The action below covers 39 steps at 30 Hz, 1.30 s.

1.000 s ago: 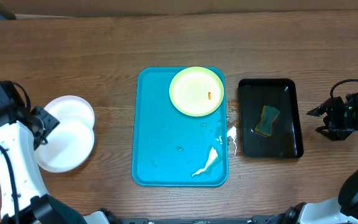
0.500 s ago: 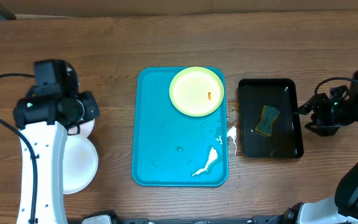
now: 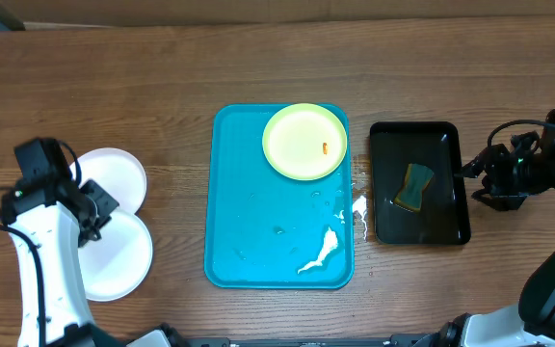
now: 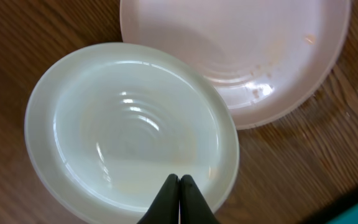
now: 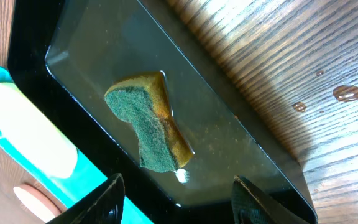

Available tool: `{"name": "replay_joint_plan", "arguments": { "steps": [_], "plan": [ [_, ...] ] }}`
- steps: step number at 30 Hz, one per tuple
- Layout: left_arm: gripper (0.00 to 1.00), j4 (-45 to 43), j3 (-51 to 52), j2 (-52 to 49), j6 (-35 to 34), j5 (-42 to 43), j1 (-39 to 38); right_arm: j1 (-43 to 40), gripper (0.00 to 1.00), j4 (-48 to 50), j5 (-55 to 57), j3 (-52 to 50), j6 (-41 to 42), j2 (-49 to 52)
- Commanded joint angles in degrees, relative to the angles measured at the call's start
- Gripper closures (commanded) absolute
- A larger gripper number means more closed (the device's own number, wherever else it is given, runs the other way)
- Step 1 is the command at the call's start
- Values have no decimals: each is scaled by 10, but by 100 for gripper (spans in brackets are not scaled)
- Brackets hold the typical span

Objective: Clean dirty plates on tray and stack at the side
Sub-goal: 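Carry the white plate left and stack it on the cleaned white plate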

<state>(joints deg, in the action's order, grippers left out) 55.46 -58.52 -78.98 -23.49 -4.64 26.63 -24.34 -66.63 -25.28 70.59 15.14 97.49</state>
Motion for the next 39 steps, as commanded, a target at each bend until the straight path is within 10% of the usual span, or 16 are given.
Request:
{"name": "replay_joint_plan", "arguments": {
  "steps": [1, 4, 7, 14, 20, 39],
  "plan": [
    [69, -72, 56, -10, -19, 22, 11, -2, 43, 3, -3, 0, -4, -13],
    [41, -134, 80, -17, -26, 30, 10, -1, 43, 3, -3, 0, -4, -13],
    [38, -183, 95, -26, -48, 30, 10, -2, 43, 2, -3, 0, -4, -13],
    [51, -242, 105, -94, -64, 64, 10, -2, 43, 1, -3, 0, -4, -13],
    [96, -268, 103, -113, -64, 107, 10, -2, 43, -2, -3, 0, -4, -13],
    [96, -378, 49, -109, 31, 150, -62, -1, 43, -10, 8, 0, -4, -13]
  ]
}}
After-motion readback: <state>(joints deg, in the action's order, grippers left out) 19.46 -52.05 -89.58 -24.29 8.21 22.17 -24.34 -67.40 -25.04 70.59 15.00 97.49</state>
